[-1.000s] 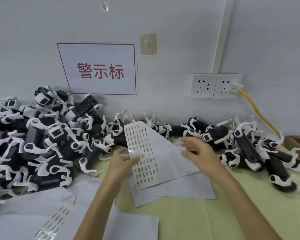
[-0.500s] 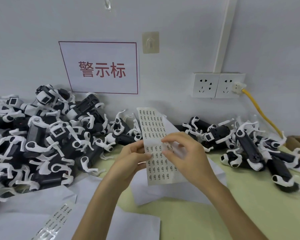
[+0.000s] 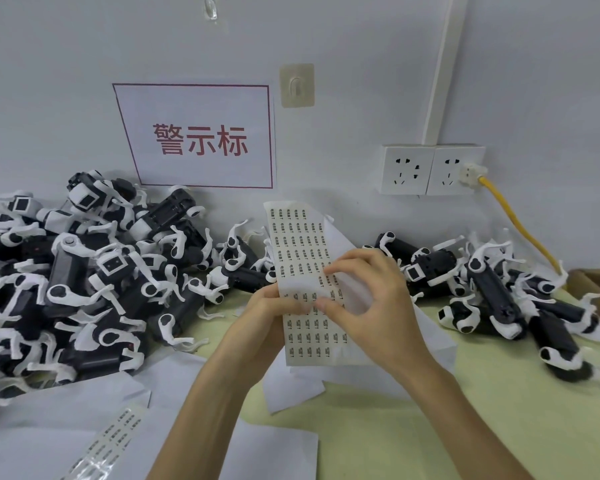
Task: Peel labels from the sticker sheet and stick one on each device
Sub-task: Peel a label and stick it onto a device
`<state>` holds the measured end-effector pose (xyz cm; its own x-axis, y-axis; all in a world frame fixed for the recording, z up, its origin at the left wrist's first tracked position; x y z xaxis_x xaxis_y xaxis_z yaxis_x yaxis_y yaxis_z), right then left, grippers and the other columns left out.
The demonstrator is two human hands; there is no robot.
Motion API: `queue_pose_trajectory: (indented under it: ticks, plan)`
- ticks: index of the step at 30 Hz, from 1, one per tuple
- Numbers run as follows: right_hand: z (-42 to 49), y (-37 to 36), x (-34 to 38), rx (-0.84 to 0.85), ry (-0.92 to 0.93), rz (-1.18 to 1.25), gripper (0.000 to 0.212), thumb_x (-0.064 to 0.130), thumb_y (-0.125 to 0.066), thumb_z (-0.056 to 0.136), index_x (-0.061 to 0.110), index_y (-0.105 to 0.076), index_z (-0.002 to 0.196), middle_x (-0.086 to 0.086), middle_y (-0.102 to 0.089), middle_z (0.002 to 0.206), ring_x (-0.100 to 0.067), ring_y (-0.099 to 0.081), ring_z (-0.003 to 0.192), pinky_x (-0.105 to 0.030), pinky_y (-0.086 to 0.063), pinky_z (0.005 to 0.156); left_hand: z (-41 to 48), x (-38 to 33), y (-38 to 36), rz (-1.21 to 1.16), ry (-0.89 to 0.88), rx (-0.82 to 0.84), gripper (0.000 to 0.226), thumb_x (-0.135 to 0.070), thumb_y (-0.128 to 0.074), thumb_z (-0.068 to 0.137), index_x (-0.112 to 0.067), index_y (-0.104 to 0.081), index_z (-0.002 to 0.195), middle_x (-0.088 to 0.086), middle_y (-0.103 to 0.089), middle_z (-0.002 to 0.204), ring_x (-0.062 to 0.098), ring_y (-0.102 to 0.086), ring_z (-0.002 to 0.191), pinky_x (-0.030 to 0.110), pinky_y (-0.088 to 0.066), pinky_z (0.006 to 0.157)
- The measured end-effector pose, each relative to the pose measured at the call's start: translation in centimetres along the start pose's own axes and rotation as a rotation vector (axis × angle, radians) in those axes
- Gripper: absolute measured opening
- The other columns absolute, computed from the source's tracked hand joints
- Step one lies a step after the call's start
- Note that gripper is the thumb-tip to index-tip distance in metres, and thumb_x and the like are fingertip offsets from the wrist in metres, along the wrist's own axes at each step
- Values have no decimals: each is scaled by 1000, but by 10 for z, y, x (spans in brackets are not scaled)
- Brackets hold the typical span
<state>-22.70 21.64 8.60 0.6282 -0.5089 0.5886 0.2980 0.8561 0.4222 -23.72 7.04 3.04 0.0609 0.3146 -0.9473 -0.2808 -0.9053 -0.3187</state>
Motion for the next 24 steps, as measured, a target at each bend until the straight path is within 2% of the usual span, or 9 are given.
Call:
queue_pose_trajectory:
  ticks: [2,5,11,17,24]
  plan:
    - [0,1,2,-7,11,-9,38,27,-90,74,28,-73,107,15,-56,113,-7,-53,112,-39,-41,104,0,0,0,8,-9,-16,35,-6,-68,86,2,-69,121,25,-71,119,31,-70,102,37,-60,84]
    - [1,2,4,-14,24,-5,35,23,-90,74,23,-74,106,11,-58,109,-8,-56,108,-32,-44,101,1,0,2,4,-15,-39,33,-12,-66,87,-1,-72,118,21,-73,115,30,-73,100,35,-60,79]
    - [1,3,6,-14,73,41,27,17,-88,77,18,-77,101,9,-63,100,-8,-63,99,-32,-50,93,0,0,-1,-11,-28,-28,27,-13,-69,90,-3,-75,114,20,-74,113,29,-73,99,35,-59,79]
    - [1,6,5,-41,84,82,20,14,-86,79,15,-78,98,6,-66,96,-10,-65,94,-23,-51,88,-1,-5,-6,-21,-67,19,23,-13,-67,89,-8,-79,108,17,-75,116,27,-73,105,33,-59,83]
    - [3,3,2,81,55,128,38,12,-87,78,21,-74,112,11,-66,110,-7,-61,110,-16,-44,97,-2,-11,-5,-80,-92,30,28,1,-57,94,-1,-73,117,24,-70,122,32,-71,107,37,-60,87]
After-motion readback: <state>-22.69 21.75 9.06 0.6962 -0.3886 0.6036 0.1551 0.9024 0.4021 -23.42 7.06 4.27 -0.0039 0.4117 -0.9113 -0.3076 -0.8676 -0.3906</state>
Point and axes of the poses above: each hand's wrist, its own z-axis towards the middle knuckle, its own y-axis out of the back of the hand, x = y × z, the point moved 9 cm from there along z, towards the middle knuckle
